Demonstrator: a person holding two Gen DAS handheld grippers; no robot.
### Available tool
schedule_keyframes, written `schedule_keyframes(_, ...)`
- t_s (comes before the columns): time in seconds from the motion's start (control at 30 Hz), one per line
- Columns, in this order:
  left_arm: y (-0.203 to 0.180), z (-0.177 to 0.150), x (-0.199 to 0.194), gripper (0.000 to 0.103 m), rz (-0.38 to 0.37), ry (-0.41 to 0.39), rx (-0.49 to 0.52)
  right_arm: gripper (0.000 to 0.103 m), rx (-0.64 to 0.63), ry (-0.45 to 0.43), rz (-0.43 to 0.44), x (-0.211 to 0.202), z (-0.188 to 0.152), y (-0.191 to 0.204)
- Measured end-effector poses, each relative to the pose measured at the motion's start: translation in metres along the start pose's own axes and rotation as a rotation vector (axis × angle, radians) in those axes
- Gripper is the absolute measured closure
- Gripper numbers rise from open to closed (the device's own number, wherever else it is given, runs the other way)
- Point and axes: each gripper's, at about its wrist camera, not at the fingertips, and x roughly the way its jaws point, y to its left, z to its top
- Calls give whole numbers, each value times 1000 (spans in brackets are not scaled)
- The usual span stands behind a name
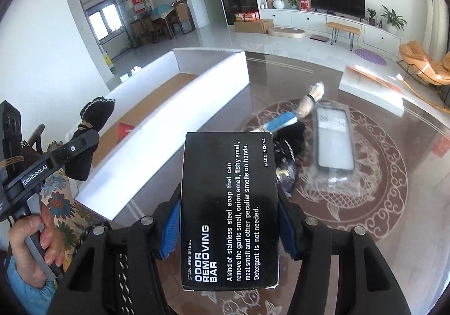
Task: Organize objects
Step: 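Carry the box and pouch into the cardboard box and open both tools, then move both empty tools back over the table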
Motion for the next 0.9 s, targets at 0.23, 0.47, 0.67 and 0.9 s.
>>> schedule_keyframes(0.23, 110, 34, 31, 72, 217, 101, -96, 44, -104, -34, 242, 77, 87, 144)
schedule_keyframes(0.47, 153, 27, 54, 32, 358, 187, -122, 37, -143, 140, 263, 173, 74, 210)
schedule_keyframes(0.67, 125, 10, 23, 32, 306, 61, -121, 5, -124, -55, 165, 126, 63, 170)
schedule_keyframes(0.9, -13, -40, 4, 6, -16, 33, 16, 0, -94, -136, -111, 67, -4, 55)
